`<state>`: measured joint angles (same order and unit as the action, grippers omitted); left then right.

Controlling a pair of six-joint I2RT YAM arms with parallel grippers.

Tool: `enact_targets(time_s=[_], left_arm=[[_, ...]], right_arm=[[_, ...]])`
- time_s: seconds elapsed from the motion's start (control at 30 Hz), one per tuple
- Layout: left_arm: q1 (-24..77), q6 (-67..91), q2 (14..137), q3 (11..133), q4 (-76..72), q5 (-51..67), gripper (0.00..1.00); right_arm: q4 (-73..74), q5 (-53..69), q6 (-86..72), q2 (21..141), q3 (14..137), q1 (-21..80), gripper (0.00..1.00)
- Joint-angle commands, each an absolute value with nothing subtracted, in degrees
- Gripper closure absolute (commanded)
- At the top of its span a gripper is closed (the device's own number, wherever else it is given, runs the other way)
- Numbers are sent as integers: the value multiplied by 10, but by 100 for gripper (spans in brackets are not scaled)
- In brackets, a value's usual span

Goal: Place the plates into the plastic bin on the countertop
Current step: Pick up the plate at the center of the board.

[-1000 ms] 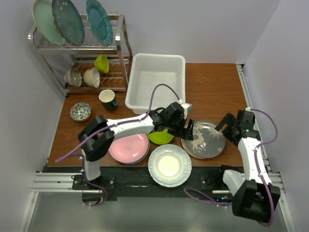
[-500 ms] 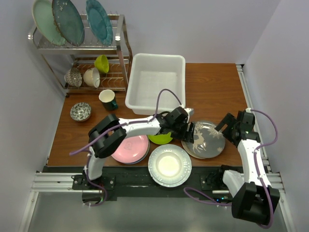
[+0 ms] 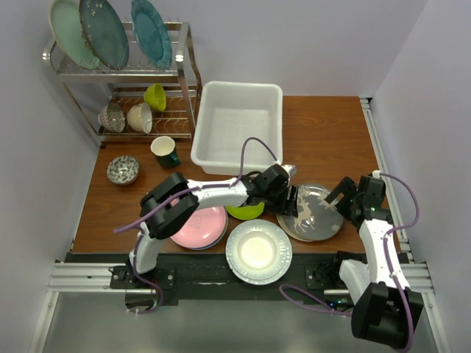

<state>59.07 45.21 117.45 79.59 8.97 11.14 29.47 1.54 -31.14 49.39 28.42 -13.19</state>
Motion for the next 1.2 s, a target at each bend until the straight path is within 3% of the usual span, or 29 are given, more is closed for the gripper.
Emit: enact_targets(time_s=[0.0,0.6,1.17], left_arm=[[594,488,1170,782,34,94,34],[597,624,1170,676,-91,104,47],[630,592,1136,707,-65,34,75]], right_arm=[[255,52,-321,488,268,-134,4],[231,134,-319,470,243,-134,4],[231,156,-307,471,244,-134,4]])
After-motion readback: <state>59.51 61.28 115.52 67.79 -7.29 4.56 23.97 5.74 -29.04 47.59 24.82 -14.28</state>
